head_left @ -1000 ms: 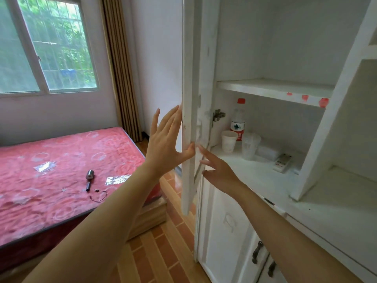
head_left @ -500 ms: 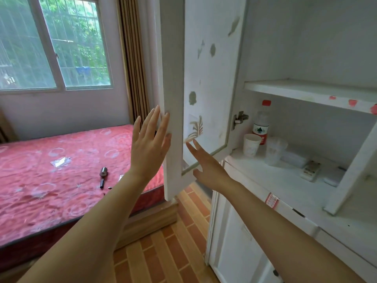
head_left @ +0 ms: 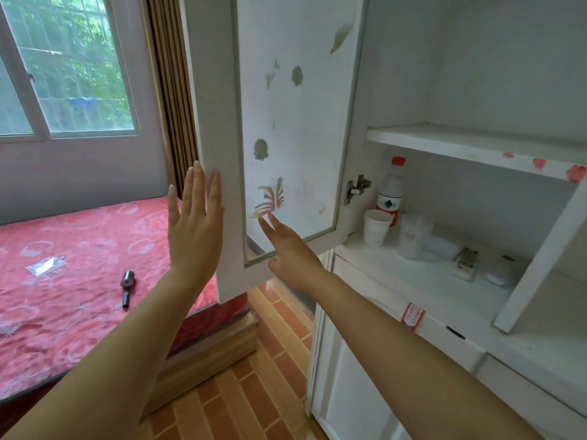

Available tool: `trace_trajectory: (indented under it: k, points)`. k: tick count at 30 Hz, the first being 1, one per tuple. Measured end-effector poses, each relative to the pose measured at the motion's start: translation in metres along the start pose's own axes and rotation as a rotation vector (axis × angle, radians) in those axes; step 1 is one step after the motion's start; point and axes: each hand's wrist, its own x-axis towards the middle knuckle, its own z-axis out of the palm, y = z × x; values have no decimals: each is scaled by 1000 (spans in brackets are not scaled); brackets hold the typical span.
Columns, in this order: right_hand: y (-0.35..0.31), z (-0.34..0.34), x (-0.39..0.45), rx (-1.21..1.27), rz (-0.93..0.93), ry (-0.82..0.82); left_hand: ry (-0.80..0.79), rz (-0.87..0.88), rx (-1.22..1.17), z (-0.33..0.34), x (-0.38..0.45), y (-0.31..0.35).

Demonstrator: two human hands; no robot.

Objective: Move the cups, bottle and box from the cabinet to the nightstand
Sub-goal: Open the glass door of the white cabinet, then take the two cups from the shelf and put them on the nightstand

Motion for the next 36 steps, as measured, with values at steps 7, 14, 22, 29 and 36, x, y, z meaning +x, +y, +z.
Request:
trace_trajectory:
  k: [7, 14, 22, 29, 36]
  points:
    - [29, -12, -17, -120, 87, 15, 29, -28, -33, 1, 2, 18]
    - [72, -51, -72, -150, 201, 128, -129, 221, -233, -2, 6, 80]
    - [128, -101, -160, -364, 351, 177, -487, 419, -447, 3, 0, 177]
    - [161, -119, -224, -399, 444, 144, -695, 479, -526, 7, -22, 243]
    - [183, -124, -252, -344, 441, 142, -779, 440, -551, 8, -35, 278]
